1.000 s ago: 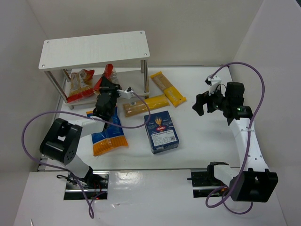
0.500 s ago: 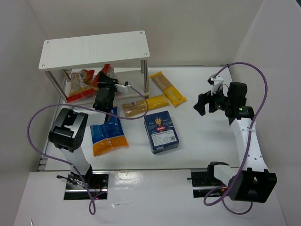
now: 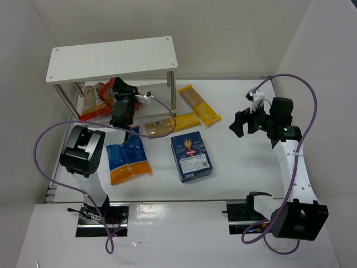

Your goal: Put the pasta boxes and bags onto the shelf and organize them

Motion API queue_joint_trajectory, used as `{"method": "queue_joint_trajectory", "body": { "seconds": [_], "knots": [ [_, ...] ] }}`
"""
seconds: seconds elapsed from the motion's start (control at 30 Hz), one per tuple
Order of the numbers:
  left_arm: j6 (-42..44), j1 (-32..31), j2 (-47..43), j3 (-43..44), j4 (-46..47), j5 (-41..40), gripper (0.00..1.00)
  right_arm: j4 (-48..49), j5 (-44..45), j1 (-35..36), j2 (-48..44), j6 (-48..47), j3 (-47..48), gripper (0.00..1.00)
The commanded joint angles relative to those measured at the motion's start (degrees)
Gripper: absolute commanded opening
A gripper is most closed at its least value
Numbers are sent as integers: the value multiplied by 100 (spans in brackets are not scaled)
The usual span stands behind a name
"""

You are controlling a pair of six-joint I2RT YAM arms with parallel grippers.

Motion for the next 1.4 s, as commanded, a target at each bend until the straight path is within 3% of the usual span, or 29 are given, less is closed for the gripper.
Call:
{"method": "queue_joint_trajectory", "body": {
  "seconds": [0.0, 0.37, 0.43, 0.53, 0.63, 0.8, 1.0, 1.23, 1.37],
  "knots": [
    [-144, 40, 65, 189, 424, 141, 53, 98, -169, -44, -12, -107, 12, 96],
    [-283, -22, -277, -260, -112, 509, 77, 98, -169, -44, -65, -107, 12, 96],
    [-371, -144, -479, -426, -533, 588, 79, 98, -169, -97, -65, -107, 12, 96],
    [-591, -337, -787, -593, -999, 738, 93, 98, -169, -97, -118, -107, 12, 96],
    [-714, -592, -1156, -909, -1386, 799, 96, 98, -169, -97, -171, -107, -40, 96],
    [-1057, -883, -2280, -1331, -3036, 1203, 99, 45, -222, -97, -284, -107, -93, 96],
    [-1171, -1032, -2861, -1534, -4908, 1221, 99, 45, -275, -97, -390, -107, -146, 96],
    [-2628, -1032, -3853, -315, -8404, 2073, 99, 45, -275, -97, -496, -107, -251, 96],
    [-3367, -1094, -4627, -23, -9269, 2127, 99, 45, -222, -97, -811, -55, -304, 96]
  ]
}}
